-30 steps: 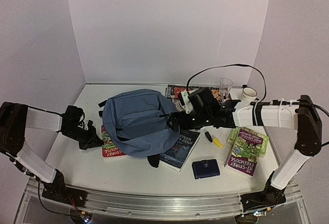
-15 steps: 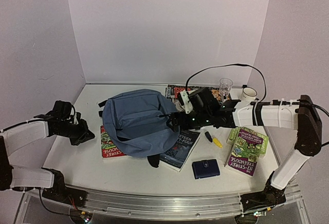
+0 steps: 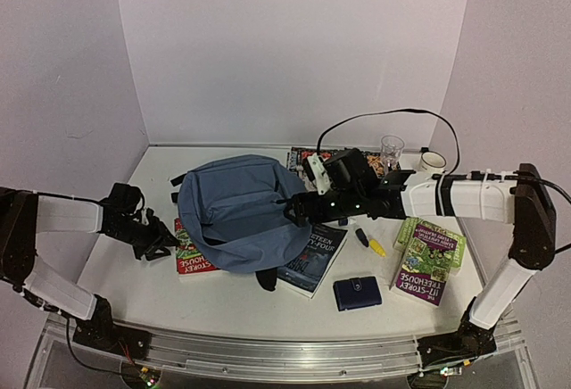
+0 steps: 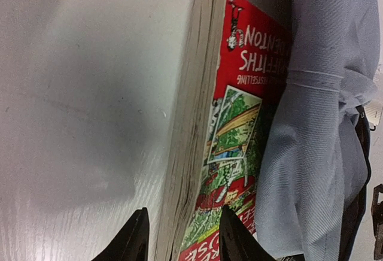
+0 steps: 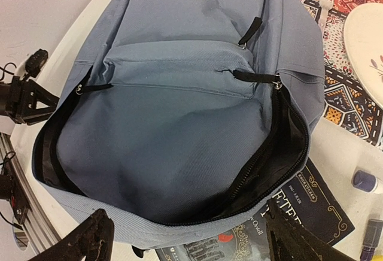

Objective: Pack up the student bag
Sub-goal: Pick up the book at the center of the board.

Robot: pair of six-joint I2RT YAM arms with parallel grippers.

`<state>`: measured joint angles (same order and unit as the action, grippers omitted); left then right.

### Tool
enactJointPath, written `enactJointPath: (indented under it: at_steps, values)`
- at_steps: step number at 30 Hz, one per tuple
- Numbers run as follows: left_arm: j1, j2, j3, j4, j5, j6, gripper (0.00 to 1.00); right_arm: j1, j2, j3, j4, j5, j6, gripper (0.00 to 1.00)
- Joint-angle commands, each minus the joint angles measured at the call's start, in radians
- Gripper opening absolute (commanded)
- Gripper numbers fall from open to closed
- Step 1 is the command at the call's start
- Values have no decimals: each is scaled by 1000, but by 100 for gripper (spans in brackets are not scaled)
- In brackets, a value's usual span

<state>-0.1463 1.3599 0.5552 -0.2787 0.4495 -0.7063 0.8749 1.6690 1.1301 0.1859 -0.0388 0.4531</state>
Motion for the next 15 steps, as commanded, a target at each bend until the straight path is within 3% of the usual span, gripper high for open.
enactJointPath:
  at_steps: [1, 9, 15]
  values:
    - [-34, 78, 3, 93, 44, 11, 40, 4, 14, 28, -13, -5, -4, 87]
    - [-91, 118, 15, 121, 53, -14, 33, 5, 20, 25, -12, -6, 1, 87]
    - [-114, 183, 0, 137, -16, -37, 20, 5, 30, 30, -9, -15, 4, 87]
